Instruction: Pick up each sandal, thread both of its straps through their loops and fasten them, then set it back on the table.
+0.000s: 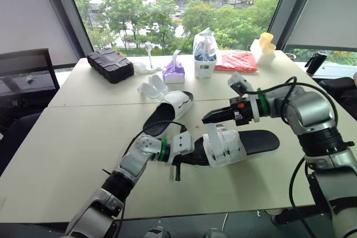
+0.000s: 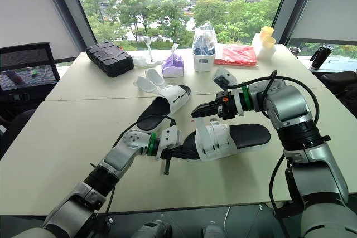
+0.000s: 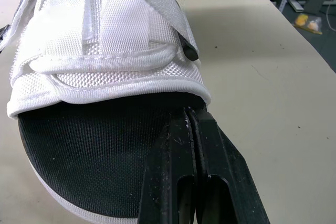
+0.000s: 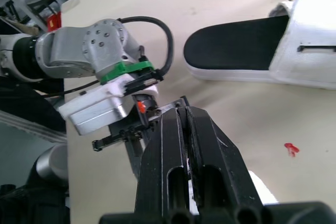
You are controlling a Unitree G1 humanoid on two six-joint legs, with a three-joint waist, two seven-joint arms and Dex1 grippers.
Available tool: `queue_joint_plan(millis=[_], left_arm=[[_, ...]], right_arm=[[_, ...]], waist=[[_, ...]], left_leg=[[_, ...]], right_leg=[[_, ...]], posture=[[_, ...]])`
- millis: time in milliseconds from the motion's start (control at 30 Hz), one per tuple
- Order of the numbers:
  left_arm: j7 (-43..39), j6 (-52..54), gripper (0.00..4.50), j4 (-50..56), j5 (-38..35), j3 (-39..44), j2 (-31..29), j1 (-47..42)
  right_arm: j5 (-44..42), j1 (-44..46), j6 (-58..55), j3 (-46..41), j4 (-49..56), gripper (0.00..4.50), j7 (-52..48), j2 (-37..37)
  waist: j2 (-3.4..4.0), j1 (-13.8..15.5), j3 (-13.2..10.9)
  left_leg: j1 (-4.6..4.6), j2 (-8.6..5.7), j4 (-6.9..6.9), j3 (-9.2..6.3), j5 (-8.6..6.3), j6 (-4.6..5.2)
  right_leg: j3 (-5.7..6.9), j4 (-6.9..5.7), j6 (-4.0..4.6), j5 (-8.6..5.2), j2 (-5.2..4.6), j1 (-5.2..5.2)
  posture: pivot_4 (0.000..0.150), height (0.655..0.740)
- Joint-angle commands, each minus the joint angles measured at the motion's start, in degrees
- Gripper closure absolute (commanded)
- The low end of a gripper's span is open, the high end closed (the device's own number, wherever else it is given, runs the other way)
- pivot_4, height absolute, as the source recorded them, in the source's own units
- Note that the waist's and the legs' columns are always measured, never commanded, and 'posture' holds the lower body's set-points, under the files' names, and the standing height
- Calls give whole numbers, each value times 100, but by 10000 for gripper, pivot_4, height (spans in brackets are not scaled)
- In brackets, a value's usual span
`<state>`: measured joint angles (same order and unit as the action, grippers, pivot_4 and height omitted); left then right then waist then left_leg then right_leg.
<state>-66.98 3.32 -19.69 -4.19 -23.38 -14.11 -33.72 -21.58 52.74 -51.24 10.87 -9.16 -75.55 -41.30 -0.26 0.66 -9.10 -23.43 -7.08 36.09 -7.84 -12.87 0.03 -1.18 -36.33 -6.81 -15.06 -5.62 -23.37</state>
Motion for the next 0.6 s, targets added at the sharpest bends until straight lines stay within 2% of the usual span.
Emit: queue_joint_plan(millis=[33, 300, 600], left_arm=[[-159, 82, 45000, -165, 220, -325, -43, 146], [-140, 142, 45000, -83, 215, -325, -58, 179], [-129, 162, 45000, -28, 223, -329, -73, 198]], right_arm=[[179, 439, 595, -55, -495, 44757, 58, 138], [942, 768, 1785, 294, -2337, 44757, 139, 539], [1780, 742, 2760, 671, -3263, 44757, 193, 730]], waist=[[0, -10, 0], [0, -21, 0], [2, -45, 1]], left_leg=[[0, 0, 0, 0, 0, 0], [1, 1, -2, 1, 1, -1], [5, 0, 2, 1, 2, -2]], right_leg=[[0, 0, 0, 0, 0, 0], [-1, -1, 0, 0, 2, -1], [-2, -4, 0, 0, 6, 3]], posture=[[1500, 7400], [1500, 7400], [1500, 7400]])
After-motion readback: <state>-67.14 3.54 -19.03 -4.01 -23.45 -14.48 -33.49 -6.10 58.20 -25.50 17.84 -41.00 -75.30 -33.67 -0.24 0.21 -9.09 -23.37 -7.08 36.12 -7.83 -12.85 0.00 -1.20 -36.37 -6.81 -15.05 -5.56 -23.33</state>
